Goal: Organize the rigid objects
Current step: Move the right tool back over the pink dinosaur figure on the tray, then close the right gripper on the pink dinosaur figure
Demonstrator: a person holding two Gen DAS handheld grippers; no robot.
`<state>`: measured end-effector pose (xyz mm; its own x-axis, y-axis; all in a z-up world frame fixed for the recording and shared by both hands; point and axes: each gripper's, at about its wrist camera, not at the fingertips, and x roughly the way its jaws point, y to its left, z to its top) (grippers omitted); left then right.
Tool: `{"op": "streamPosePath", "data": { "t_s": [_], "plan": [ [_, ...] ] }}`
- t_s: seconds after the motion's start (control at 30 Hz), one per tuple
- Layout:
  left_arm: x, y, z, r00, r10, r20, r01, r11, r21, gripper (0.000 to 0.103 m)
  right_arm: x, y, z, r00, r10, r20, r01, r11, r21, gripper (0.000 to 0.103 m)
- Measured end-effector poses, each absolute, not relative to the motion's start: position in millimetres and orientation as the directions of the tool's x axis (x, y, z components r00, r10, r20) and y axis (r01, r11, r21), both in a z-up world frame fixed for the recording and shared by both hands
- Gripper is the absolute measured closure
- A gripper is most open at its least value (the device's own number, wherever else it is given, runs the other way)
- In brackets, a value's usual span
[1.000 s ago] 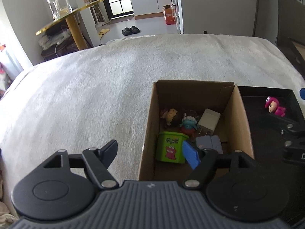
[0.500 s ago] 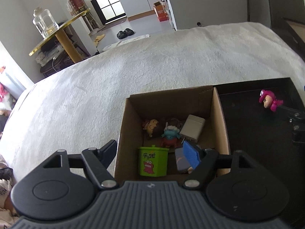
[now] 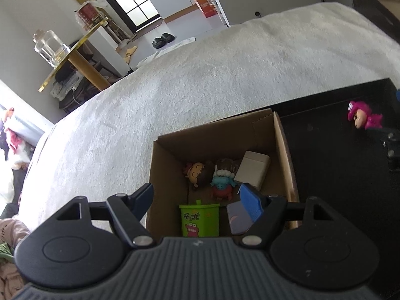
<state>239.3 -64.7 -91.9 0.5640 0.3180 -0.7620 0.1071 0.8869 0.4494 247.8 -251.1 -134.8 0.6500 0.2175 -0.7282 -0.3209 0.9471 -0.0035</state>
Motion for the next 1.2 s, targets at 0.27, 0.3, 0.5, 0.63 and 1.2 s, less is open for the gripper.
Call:
{"op": "streamPosePath", "data": {
  "t_s": [0.27, 0.3, 0.5, 0.63, 1.2],
  "plan": [
    [246.8, -75.1, -99.4, 0.554, 0.345, -0.758, 0.141, 0.858, 0.493, 0.028, 269.0, -258.1, -157.6, 0.600, 0.231, -0.766, -0.341, 0.940, 0.017, 0.017],
    [247.7, -75.7, -100.3, 0.551, 0.346, -0.759, 0.142, 0.858, 0.494, 0.028, 270.6, -258.1, -160.9, 0.598, 0.233, -0.767, -0.338, 0.941, 0.021, 0.018],
    [251.9, -73.8, -102.9, 0.537, 0.349, -0.768, 0.130, 0.865, 0.484, 0.028, 270.6, -257.1, -180.9, 0.569, 0.230, -0.789, -0.350, 0.937, 0.020, 0.065],
    [250.5, -68.8, -104.4, 0.536, 0.346, -0.771, 0.120, 0.872, 0.475, 0.028, 265.6, -262.2, -176.6, 0.582, 0.231, -0.780, -0.333, 0.942, 0.031, 0.065],
    [223.8, -31.2, -93.0, 0.556, 0.249, -0.793, 0.015, 0.951, 0.309, 0.028, 226.3, -255.1, -140.5, 0.598, 0.192, -0.778, -0.304, 0.953, 0.001, 0.065]
  ]
}}
